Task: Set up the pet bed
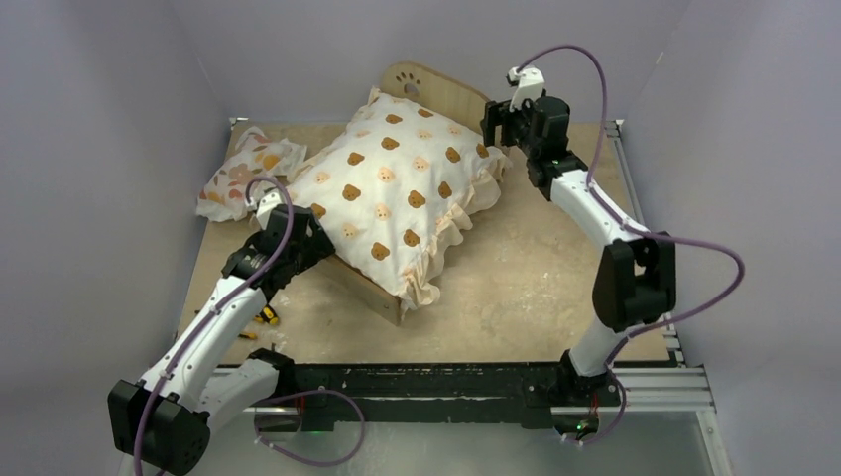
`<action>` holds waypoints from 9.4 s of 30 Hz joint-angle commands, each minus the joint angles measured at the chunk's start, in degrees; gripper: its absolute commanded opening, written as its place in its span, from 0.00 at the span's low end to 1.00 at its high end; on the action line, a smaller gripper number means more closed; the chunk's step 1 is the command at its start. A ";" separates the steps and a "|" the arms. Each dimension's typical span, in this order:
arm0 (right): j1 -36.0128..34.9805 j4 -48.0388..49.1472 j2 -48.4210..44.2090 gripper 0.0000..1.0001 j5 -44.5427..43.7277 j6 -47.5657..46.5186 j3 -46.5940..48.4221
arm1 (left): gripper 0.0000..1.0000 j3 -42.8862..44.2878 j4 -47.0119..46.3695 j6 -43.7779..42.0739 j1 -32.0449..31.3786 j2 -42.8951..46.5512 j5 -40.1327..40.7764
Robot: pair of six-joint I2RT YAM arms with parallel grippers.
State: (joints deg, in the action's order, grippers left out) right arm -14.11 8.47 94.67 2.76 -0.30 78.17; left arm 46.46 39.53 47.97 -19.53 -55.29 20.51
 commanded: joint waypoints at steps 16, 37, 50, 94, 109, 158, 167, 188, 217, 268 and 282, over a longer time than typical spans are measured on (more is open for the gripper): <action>6.84 9.71 4.73 0.05 3.18 -9.58 -1.73 | 0.79 1.00 -1.67 -0.49 -0.07 -1.34 -1.14; 7.80 17.59 -26.63 0.00 -22.40 0.90 -35.49 | 0.70 8.93 -11.93 -9.70 -0.07 -13.44 -1.17; 7.80 18.44 -27.83 0.01 -25.32 7.48 -38.45 | 0.07 15.62 -23.18 -12.25 -0.07 -27.19 -2.51; -44.43 39.33 3.68 0.66 -13.80 4.99 -28.77 | 0.62 -18.21 -24.30 -2.26 -10.00 8.05 10.79; -44.43 37.83 12.64 0.32 -18.49 4.78 -24.03 | 0.62 -18.69 -26.59 -2.60 -10.00 6.30 8.43; -36.08 30.37 2.30 0.00 -17.12 1.65 -19.20 | 0.62 -12.46 -46.41 6.72 -10.00 -0.71 -3.58; -35.56 30.62 2.14 0.00 -17.85 2.14 -19.63 | 0.57 -15.18 -48.86 6.78 -10.00 -5.07 -3.04; -33.60 31.04 1.65 0.00 -18.24 4.07 -20.65 | 0.35 -15.00 -54.75 -2.45 -10.00 -11.21 -2.67; -30.80 30.91 -1.01 0.00 -18.09 7.94 -22.71 | 0.44 14.99 -14.30 -16.46 -11.32 -7.10 2.49; -29.91 30.22 -0.26 0.00 -15.39 8.91 -22.50 | 0.50 19.05 -5.73 -16.33 -21.46 6.82 9.20; -29.79 30.04 0.01 0.00 -15.61 9.13 -22.60 | 0.52 -2.67 -20.88 -9.38 -21.49 -4.15 18.12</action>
State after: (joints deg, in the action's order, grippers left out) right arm -44.27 37.28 95.22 -12.47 8.40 55.68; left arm 47.77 28.21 36.40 -40.95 -57.32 33.98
